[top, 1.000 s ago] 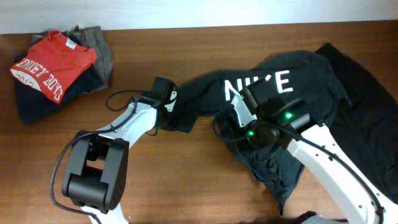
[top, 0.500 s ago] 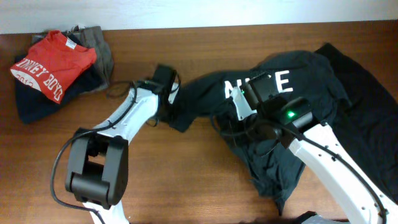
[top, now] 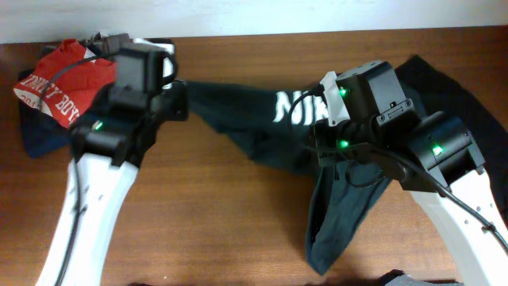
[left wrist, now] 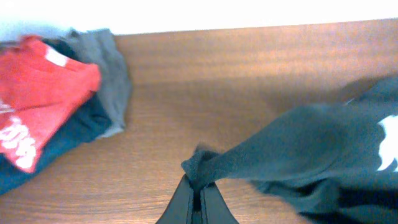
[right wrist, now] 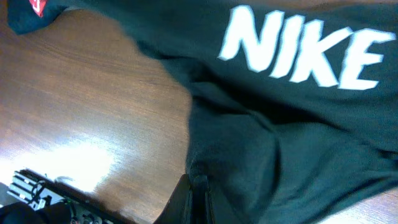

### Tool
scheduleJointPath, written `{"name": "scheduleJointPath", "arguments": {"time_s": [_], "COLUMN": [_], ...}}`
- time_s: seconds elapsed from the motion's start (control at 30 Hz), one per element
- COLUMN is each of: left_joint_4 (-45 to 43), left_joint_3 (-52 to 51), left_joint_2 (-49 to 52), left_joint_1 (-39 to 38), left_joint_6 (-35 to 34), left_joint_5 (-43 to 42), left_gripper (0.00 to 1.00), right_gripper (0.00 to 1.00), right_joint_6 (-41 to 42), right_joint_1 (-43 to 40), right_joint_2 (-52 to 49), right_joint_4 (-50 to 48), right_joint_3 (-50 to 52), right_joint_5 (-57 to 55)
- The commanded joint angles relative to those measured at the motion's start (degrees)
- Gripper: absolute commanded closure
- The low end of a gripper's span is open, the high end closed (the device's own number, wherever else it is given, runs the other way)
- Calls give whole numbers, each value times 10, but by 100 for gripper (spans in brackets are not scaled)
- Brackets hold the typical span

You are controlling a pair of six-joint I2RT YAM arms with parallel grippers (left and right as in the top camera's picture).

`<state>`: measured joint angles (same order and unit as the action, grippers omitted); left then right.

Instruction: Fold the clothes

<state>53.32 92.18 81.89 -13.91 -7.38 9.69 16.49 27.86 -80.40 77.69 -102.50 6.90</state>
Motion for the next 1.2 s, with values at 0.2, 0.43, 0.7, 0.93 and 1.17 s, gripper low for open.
{"name": "scheduleJointPath", "arguments": {"time_s": [0.2, 0.43, 0.7, 0.93, 1.17], "left_joint_4": [35, 57, 57, 61, 108], "left_joint_3": [8, 9, 12, 107, 214], "left_joint_2": [-165, -255, -282, -282, -282], "left_joint_1": [14, 14, 14, 14, 13], "left_joint_6": [-98, -130, -139, -128, -123], "left_joint_5": [140, 271, 276, 276, 276], "left_gripper": [99, 99, 99, 99, 99], "right_gripper": [96, 96, 96, 96, 96], "right_joint_6": [-10, 25, 80, 96, 95], "right_joint_1": [88, 134, 134, 134, 134], "right_joint_2": [36, 77, 132, 144, 145], "right_joint_4": [0, 29, 40, 40, 22], "right_joint_3": [-88, -134, -135, -143, -164], "right_joint_5": [-12, -104, -336, -449, -466]}}
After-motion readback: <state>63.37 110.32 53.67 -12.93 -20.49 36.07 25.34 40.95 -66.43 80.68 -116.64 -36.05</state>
